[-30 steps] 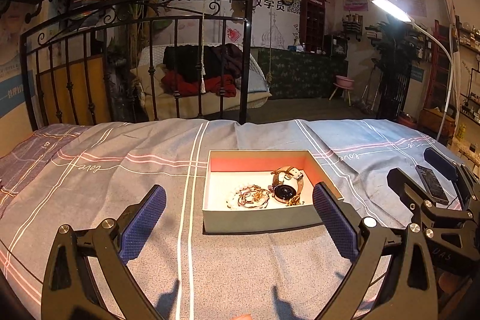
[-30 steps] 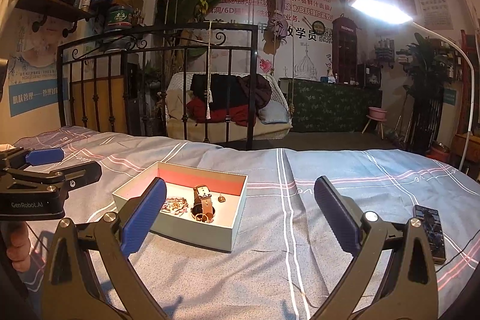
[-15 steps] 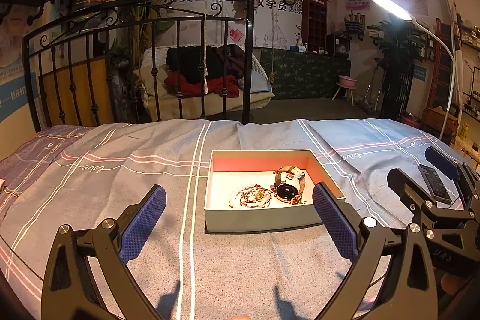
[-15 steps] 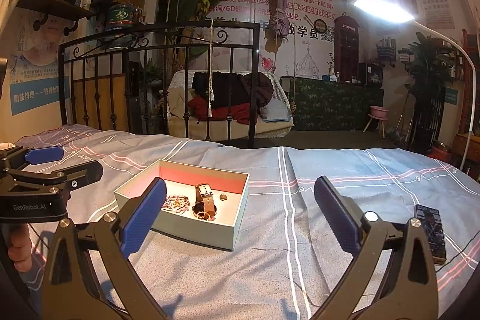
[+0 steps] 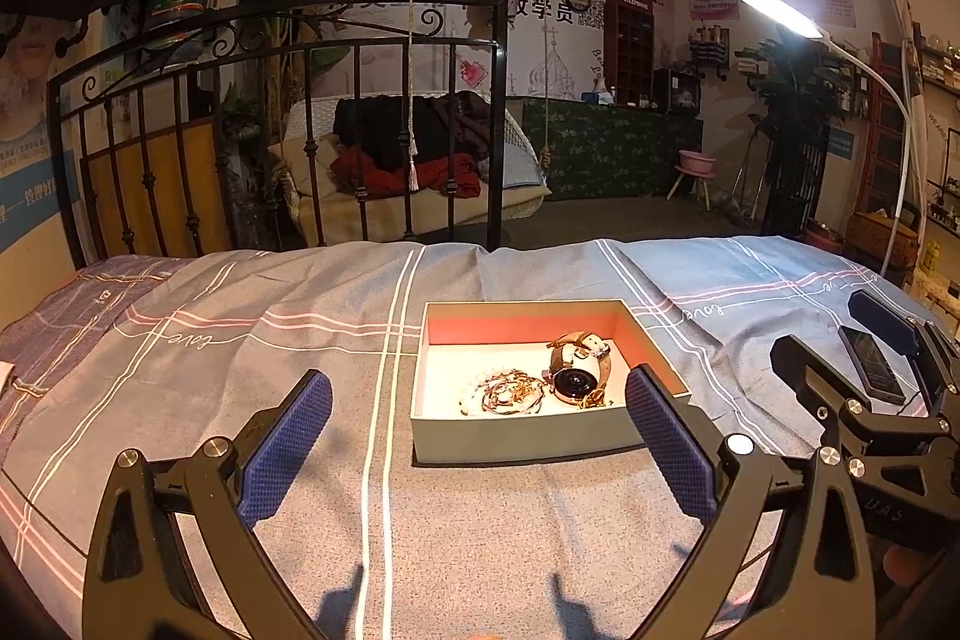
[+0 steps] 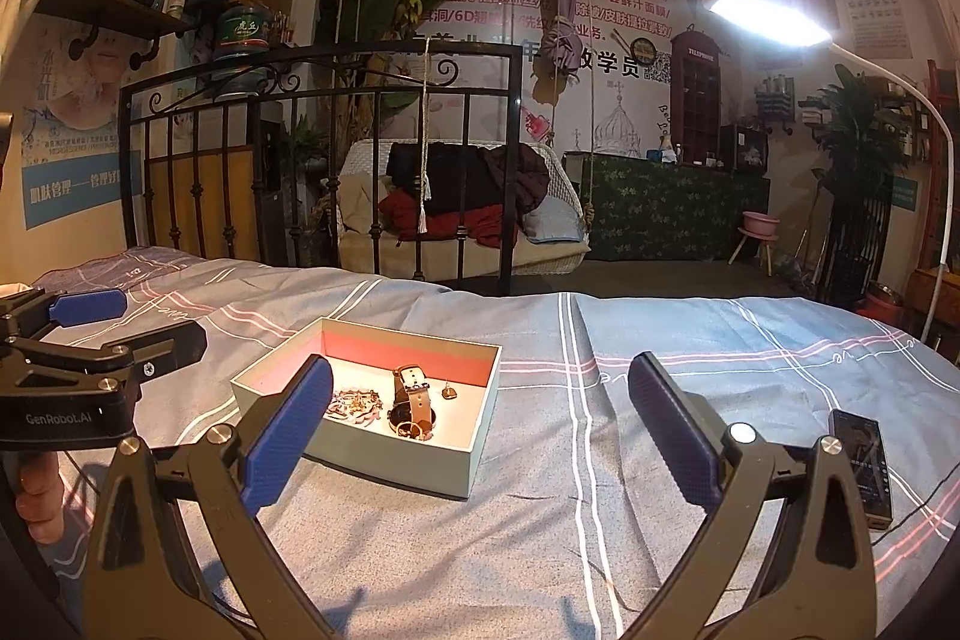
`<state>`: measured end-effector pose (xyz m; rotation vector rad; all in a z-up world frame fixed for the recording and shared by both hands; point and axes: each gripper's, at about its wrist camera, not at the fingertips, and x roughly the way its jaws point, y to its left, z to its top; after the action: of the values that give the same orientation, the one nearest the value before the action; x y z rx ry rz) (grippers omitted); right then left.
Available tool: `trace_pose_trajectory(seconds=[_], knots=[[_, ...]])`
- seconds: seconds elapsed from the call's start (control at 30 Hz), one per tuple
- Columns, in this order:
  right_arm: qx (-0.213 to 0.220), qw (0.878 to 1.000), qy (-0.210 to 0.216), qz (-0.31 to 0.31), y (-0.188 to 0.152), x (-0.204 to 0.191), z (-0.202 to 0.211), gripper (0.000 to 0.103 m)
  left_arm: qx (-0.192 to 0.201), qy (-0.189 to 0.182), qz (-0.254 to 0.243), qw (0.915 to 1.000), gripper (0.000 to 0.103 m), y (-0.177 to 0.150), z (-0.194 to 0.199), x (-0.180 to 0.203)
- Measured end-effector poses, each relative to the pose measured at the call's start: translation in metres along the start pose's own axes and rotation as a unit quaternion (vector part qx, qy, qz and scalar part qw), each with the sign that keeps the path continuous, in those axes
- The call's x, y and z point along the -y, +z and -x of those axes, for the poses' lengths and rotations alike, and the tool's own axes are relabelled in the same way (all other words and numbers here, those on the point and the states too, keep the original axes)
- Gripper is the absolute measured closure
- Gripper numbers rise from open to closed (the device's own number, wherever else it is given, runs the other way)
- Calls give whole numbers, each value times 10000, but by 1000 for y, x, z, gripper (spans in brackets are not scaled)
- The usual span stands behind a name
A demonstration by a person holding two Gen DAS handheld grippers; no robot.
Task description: Organize jewelry
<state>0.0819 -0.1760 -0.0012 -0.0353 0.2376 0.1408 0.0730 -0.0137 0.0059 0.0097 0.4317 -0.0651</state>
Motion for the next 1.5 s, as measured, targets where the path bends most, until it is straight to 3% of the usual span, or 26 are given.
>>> trace_pose_trajectory(seconds=[1.5], knots=[[-56,10000,23,-11,0,3,1,6,-146,-108,-16,9998,7,-1,-6,1]])
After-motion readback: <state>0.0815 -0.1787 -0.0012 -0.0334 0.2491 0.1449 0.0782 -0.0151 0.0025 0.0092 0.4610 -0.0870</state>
